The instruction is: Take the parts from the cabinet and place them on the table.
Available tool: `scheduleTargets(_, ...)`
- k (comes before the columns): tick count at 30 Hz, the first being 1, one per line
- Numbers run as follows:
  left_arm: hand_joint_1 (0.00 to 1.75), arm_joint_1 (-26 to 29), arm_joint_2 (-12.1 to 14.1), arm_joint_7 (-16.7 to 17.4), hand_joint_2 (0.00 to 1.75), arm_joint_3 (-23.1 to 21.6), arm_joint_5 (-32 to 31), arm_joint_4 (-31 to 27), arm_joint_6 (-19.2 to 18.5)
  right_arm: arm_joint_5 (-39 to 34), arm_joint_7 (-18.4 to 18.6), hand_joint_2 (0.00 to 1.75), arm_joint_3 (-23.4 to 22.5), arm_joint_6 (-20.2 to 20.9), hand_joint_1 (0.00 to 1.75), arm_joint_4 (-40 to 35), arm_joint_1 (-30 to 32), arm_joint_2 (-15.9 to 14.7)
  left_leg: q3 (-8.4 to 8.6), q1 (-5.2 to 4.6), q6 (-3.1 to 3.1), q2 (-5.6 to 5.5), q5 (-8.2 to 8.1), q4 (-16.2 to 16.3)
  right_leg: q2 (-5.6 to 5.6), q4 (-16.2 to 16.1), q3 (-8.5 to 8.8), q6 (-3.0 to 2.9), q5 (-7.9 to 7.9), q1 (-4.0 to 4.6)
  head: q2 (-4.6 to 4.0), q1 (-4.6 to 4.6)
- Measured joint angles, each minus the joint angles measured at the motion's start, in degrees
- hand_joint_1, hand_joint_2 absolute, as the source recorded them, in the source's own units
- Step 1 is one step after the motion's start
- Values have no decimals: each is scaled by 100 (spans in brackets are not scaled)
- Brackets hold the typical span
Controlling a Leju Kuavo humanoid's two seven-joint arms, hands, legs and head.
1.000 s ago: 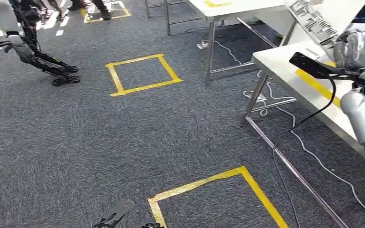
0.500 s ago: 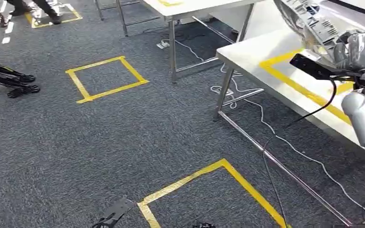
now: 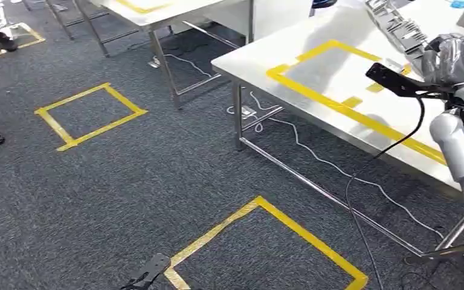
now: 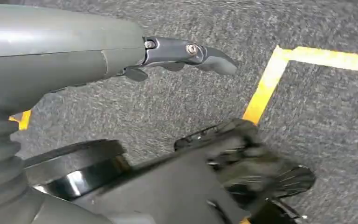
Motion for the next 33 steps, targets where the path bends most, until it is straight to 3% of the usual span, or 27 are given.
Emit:
scheduleTargets(1, 0, 12, 0, 0, 175, 0, 0, 0, 0, 2, 4, 175, 0, 0, 175, 0, 19, 2, -73, -1, 9, -7, 44, 75, 83, 0, -1, -1, 2, 0, 0, 2)
scheduleTargets(2, 0, 15, 0, 0, 175, 2, 0, 0, 0, 4, 13, 175, 0, 0, 175, 0, 38, 2, -27, 0, 30, -13, 206, -71, 171, 0, -1, 0, 4, -2, 0, 0)
scheduleTargets(3, 0, 12, 11, 0, 175, 4, 2, 0, 0, 4, 17, 175, 0, 0, 175, 0, 46, 2, 124, 1, 54, -41, 445, -413, 260, 1, -2, 13, 13, -11, 0, 0)
scheduleTargets(4, 0, 6, 20, 0, 175, 4, 18, 0, 2, 9, 20, 175, 0, 0, 175, 0, 47, 2, 391, 3, 80, -140, 721, -955, 356, 0, -4, 34, 26, -30, 0, 0)
scheduleTargets(5, 0, 2, 22, 0, 175, 7, 17, 0, 2, 11, 20, 175, 0, 0, 175, -2, 43, 9, 641, 27, 89, -430, 894, -1427, 430, 1, -14, 59, 37, -58, 0, -4)
scheduleTargets(6, 0, -2, 13, 0, 175, 7, 17, 0, 0, 11, 20, 175, 0, 0, 175, -2, 27, 24, 777, 72, 109, -759, 873, -1725, 519, 44, -68, 111, 37, -30, 0, -13)
scheduleTargets(7, 0, -5, 9, 0, 175, 7, 17, 0, 0, 13, 26, 175, -2, 0, 175, -2, 27, 24, 766, 71, 78, -661, 868, -1729, 581, 13, -97, 131, 62, -58, 0, -4)
scheduleTargets(9, 0, 8, 15, 0, 175, 9, 17, 0, 0, 13, 33, 175, -13, 0, 175, 0, 50, 22, 771, 31, 137, -541, 869, -1743, 734, -75, -104, 230, 129, -103, 0, -26)
scheduleTargets(10, 0, 0, 15, 0, 175, 9, 17, 0, 2, 13, 33, 175, -11, 0, 175, 0, 68, 22, 776, 56, 190, -441, 906, -1778, 828, -102, -127, 276, 161, -109, 0, -17)
scheduleTargets(11, 0, -20, 13, 0, 175, 11, 17, -2, 2, 13, 33, 175, -13, 2, 175, 0, 92, 20, 782, 70, 234, -355, 935, -1806, 603, -74, -190, 264, 134, -96, 0, -20)
scheduleTargets(12, 0, -27, 7, 0, 175, 11, 17, -2, 2, 15, 33, 175, -15, 2, 175, 2, 90, -5, 785, 52, 253, -298, 940, -1808, 180, 130, -265, 259, -40, -33, 0, 48)
scheduleTargets(13, 0, -19, 2, 0, 175, 11, 17, 0, 0, 13, 33, 175, -13, 2, 175, 2, 86, -4, 784, 41, 269, -235, 933, -1808, -26, 514, -425, 259, -283, -28, 0, 52)
scheduleTargets(15, 0, 13, 9, 0, 175, 15, 17, -2, 0, 15, 28, 175, 2, 2, 175, 2, 87, 11, 784, 33, 283, -79, 923, -1804, -136, 1419, -803, 281, -672, -25, 0, 55)
scheduleTargets(16, 0, 18, 11, 0, 175, 15, 17, -2, 0, 13, 26, 175, 5, 2, 175, 2, 87, 15, 786, 33, 286, 2, 918, -1803, -152, 1622, -882, 294, -700, -26, 0, 53)
scheduleTargets(17, 0, 17, 11, 0, 175, 15, 17, -2, 0, 13, 24, 175, 4, 2, 175, 2, 85, 17, 793, 35, 290, 86, 908, -1803, -168, 1559, -823, 308, -615, -27, 0, 55)
scheduleTargets(19, 0, 12, -4, 0, 175, 15, 17, 0, 0, 13, 17, 175, 2, 2, 175, -2, 74, 20, 828, 52, 248, 229, 873, -1795, -268, 731, -340, 322, -206, -26, 0, 57)
scheduleTargets(20, 0, 10, -4, 0, 175, 15, 17, 0, 0, 13, 17, 175, 2, 2, 175, -2, 58, 20, 856, 51, 209, 286, 845, -1781, -511, 214, -26, 333, -18, -18, 0, 57)
scheduleTargets(21, 0, 8, 7, 0, 175, 15, 17, -2, 0, 13, 17, 175, 2, 2, 175, -2, 33, 24, 855, -12, 163, 330, 815, -1767, -720, 50, 106, 340, -114, 81, 0, 63)
scheduleTargets(22, 0, 7, 6, 0, 175, 15, 17, -2, 0, 15, 17, 175, 9, 2, 175, -2, 27, 31, 861, -17, 140, 356, 805, -1746, -583, 24, 81, 240, -72, 35, 0, 37)
scheduleTargets(25, 0, 2, 7, 0, 175, 17, 17, -2, 0, 26, 26, 175, -6, 7, 175, 0, 25, 26, 899, -12, 98, 552, 788, -1774, -381, 46, 21, 142, -78, 53, 0, 26)
scheduleTargets(26, 0, -11, 4, 0, 175, 15, 17, -2, -2, 33, 28, 175, -9, 7, 175, -4, 21, 28, 894, 14, 41, 492, 731, -1754, -305, 24, 37, 87, -62, 20, 0, 22)
scheduleTargets(27, 0, -18, 2, 0, 175, 15, 15, -2, -2, 39, 28, 175, -9, 9, 175, -2, 9, 28, 826, 36, 15, 212, 597, -1580, -243, 22, 36, 63, -55, 4, 0, 13)
scheduleTargets(28, 0, -20, 2, 0, 175, 15, 15, -2, -2, 53, 33, 175, -6, 7, 175, 0, 0, 28, 663, 36, -3, 76, 394, -1235, -196, 19, 32, 29, -48, -6, 0, 4)
scheduleTargets(30, 0, -4, 2, 0, 175, 15, 15, -2, -9, 68, 33, 175, 4, 7, 175, 6, 11, 39, 172, 37, -39, 22, 1, -278, -42, 18, 18, 9, -41, -7, 0, -11)
scheduleTargets(31, 0, 4, 4, 0, 175, 15, 13, -2, -9, 70, 33, 175, 7, 4, 175, 24, 19, 39, 4, 38, -36, 20, -46, 4, 42, 18, 16, 8, -40, -6, 0, -11)
scheduleTargets(32, 0, 5, 13, 0, 175, 17, 6, -2, -9, 79, 33, 175, 9, 2, 175, 42, 31, 39, -21, 37, -17, 13, 57, -9, 128, 18, 18, 9, -39, -7, 0, -13)
scheduleTargets(33, 0, 0, 20, 2, 175, 17, -2, -2, -9, 88, 33, 175, 11, -2, 175, 50, 42, 39, 56, 38, 12, 1, 267, -228, 185, 18, 17, 10, -39, -9, 0, -13)
